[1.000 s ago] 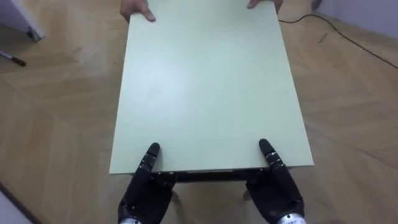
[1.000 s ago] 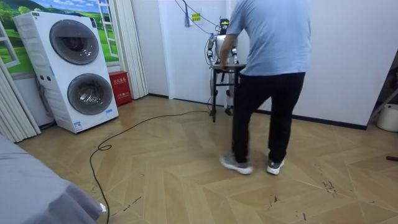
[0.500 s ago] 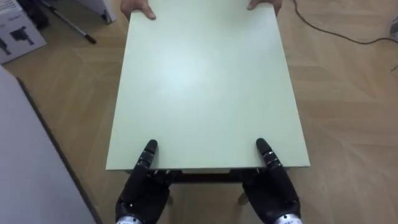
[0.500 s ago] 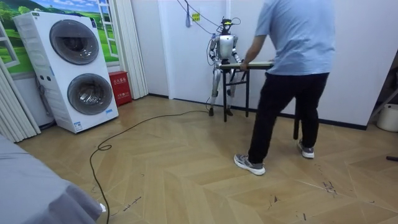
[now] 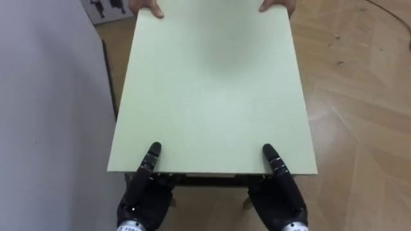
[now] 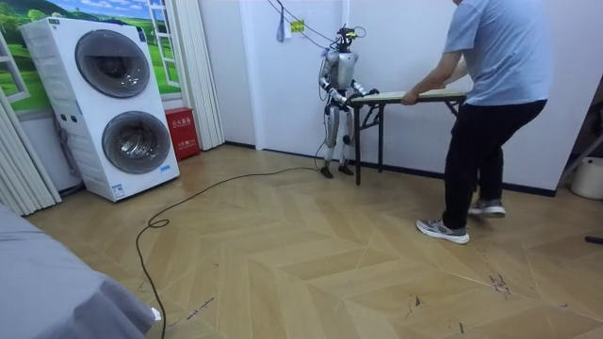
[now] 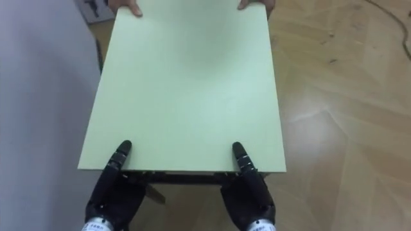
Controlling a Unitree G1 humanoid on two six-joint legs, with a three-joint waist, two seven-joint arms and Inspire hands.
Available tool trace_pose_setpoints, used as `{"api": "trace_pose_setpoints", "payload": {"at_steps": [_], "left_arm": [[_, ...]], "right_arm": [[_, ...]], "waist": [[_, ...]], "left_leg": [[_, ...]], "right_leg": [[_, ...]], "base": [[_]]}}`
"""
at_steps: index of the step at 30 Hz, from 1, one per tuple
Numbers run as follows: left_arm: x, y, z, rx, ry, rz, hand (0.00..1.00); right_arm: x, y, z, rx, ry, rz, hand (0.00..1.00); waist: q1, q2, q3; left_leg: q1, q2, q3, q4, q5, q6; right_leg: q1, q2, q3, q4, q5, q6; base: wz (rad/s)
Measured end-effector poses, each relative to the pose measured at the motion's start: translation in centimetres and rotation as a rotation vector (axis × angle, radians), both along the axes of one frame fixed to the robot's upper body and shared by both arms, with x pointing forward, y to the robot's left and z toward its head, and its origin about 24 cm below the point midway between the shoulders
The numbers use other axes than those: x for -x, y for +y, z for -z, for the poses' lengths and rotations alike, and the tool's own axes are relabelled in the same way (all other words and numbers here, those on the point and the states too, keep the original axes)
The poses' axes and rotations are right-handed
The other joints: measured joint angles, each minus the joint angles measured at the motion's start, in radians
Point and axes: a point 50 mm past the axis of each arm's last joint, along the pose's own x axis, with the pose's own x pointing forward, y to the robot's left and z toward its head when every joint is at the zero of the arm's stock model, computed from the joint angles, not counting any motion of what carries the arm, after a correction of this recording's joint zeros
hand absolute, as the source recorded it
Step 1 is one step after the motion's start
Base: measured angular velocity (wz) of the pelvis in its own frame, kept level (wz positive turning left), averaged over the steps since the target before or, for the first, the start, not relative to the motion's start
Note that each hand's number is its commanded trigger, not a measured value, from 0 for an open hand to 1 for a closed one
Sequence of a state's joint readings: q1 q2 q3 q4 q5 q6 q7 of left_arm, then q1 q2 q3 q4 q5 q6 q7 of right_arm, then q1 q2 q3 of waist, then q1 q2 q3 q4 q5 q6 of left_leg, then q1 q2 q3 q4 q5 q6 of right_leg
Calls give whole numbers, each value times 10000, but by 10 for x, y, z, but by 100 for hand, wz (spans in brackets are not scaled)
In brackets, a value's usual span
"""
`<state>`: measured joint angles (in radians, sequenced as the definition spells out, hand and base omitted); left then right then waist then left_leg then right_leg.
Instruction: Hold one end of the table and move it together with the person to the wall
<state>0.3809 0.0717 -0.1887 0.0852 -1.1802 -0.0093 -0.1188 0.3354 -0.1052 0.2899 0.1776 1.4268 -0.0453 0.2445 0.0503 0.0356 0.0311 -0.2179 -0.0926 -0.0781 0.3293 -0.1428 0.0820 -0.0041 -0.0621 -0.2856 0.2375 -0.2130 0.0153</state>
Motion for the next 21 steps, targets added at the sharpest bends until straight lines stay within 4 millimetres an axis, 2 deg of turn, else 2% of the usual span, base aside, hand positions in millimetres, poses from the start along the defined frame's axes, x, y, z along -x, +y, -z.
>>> {"api": "trace_pose_setpoints", "payload": {"at_steps": [1,2,3,7,8,10,11,12,13,14,15,16,17,19,20,21], "left_arm": [[-1,-1,-1,-68,-46,58,100],[-3,-1,-1,-133,-107,117,100],[-6,-4,-1,-163,-124,262,100],[-9,-7,0,-144,-114,366,100],[-10,-7,0,-111,-137,302,100],[-11,-7,-1,-93,-182,265,100],[-12,-8,-2,-61,-210,246,100],[-14,-9,-2,-57,-223,266,100],[-14,-8,-2,-72,-232,268,100],[-15,-8,-3,-81,-249,261,100],[-15,-8,-3,-70,-238,239,100],[-15,-8,-3,-54,-221,236,100],[-15,-7,-2,-27,-83,195,100],[-11,-8,0,5,75,175,100],[-11,-9,1,52,116,158,100],[-11,-10,2,69,196,194,100]], "right_arm": [[1,0,0,-86,10,88,100],[2,-2,1,-149,46,181,100],[3,-3,1,-231,101,294,100],[3,-5,2,-216,109,385,100],[0,-5,1,-183,61,353,100],[-4,-5,-1,-99,-35,274,100],[-5,-5,-2,-77,-68,292,100],[-6,-6,-2,-64,-88,329,100],[-6,-5,-2,-70,-88,329,100],[-6,-5,-3,-45,-110,315,100],[-7,-5,-3,-32,-137,301,100],[-7,-5,-3,-32,-132,303,100],[-5,-6,-2,9,-65,332,100],[-4,-8,-1,102,-15,324,100],[-5,-9,-2,205,-72,308,100],[-4,-9,-2,249,-53,309,100]], "waist": [[-161,-32,-11],[-277,-66,-5],[-275,-144,-20],[-163,-207,-30],[-134,-197,-36],[-159,-177,-45],[-214,-174,-46],[-187,-152,-41],[-172,-149,-42],[-170,-127,-39],[-138,-93,-27],[-143,-91,-26],[-201,-37,-14],[-84,-13,-35],[-24,70,0],[-50,121,-1]], "left_leg": [[-74,31,219,0,48,68],[-92,97,627,-16,89,137],[-82,97,789,-18,115,182],[-77,-88,198,45,117,187],[-172,-125,215,49,117,188],[-290,-86,463,72,138,223],[-318,20,973,54,168,288],[-283,121,1067,33,144,362],[-247,126,933,2,133,378],[-233,86,609,-40,132,376],[-234,74,544,-51,130,371],[-225,40,501,-46,127,366],[-126,-38,384,-48,119,355],[45,-3,728,-208,58,339],[29,38,901,-199,25,353],[34,115,1274,-215,1,391]], "right_leg": [[91,-6,-334,7,-4,-2],[224,-4,-609,5,-11,0],[338,-3,-771,33,-65,20],[434,21,-821,64,-168,28],[481,21,-856,37,-168,30],[505,18,-1112,45,-171,35],[516,16,-1227,145,-180,48],[285,11,-1128,608,-228,80],[114,13,-936,832,-333,90],[-165,72,-263,798,-536,23],[-521,86,124,421,-517,-21],[-703,84,277,227,-405,-58],[-897,-26,371,258,76,-161],[-797,-96,344,427,56,-197],[-822,-113,283,499,61,-205],[-821,-145,202,563,57,-200]], "base": [[105],[123],[95],[51],[47],[45],[52],[45],[33],[23],[24],[35],[23],[-6],[-7],[6]]}}
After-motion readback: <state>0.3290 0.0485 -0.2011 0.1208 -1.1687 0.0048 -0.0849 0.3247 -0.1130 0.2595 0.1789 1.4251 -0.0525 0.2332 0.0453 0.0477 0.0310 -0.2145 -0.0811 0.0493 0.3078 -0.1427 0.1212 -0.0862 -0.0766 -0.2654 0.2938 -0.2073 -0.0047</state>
